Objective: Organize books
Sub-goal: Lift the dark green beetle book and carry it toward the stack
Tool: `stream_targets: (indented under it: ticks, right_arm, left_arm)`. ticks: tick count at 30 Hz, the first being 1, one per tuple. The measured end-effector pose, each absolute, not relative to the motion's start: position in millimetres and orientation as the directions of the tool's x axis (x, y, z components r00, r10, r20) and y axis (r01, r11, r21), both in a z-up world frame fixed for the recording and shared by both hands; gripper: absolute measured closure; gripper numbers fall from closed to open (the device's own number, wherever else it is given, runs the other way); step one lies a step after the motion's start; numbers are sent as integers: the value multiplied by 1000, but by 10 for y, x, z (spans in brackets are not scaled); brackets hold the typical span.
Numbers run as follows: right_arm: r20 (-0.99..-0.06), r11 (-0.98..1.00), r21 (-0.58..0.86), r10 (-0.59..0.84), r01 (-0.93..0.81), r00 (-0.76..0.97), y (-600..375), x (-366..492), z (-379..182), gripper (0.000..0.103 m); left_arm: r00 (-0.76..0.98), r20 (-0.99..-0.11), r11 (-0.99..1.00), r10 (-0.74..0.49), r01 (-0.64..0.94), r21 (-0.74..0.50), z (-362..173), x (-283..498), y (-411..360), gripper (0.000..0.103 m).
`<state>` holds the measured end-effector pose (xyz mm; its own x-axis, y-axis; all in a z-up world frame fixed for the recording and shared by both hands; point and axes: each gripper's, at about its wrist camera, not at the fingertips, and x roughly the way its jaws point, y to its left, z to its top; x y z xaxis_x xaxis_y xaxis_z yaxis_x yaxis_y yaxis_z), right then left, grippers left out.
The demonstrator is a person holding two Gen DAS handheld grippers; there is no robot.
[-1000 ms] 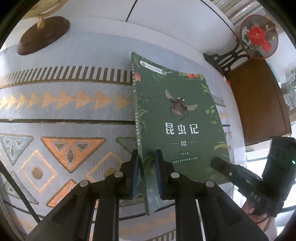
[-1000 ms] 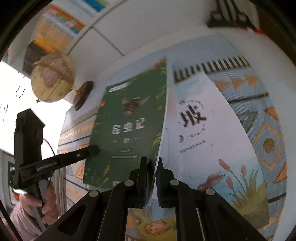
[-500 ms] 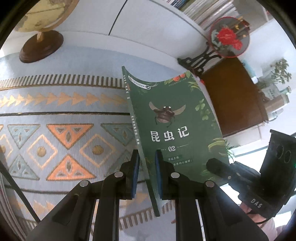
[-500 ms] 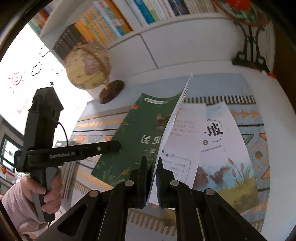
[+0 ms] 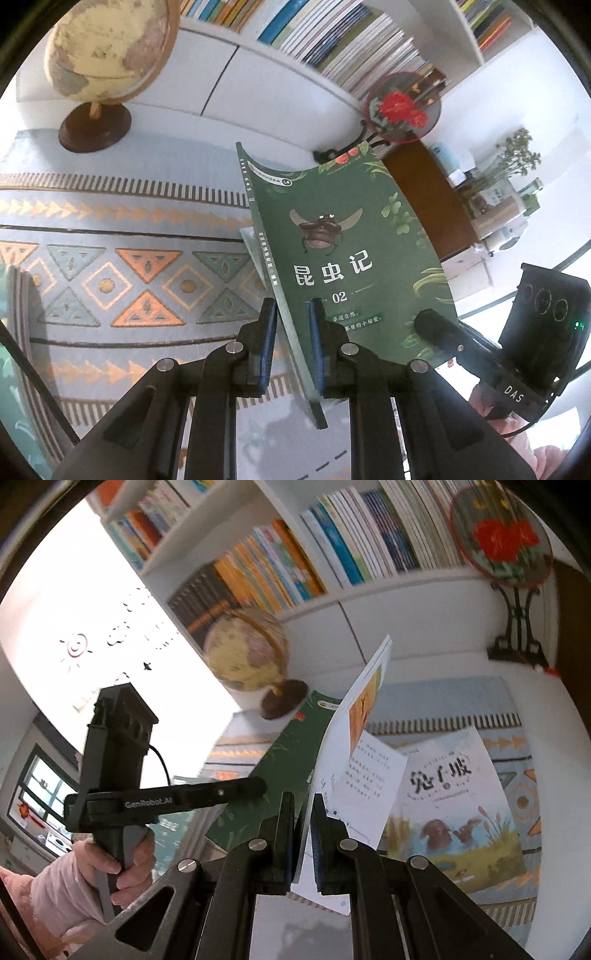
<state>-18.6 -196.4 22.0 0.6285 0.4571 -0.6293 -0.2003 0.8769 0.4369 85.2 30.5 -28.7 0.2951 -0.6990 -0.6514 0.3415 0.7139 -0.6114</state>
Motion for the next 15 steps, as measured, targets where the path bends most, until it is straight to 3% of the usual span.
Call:
stream_targets:
  ticks: [15]
  right_arm:
    - [-520, 839, 366, 544, -403, 659, -988, -461, 755, 95]
  left_arm:
    - [458, -604, 749, -653, 272, -604, 91, 372, 1210, 90]
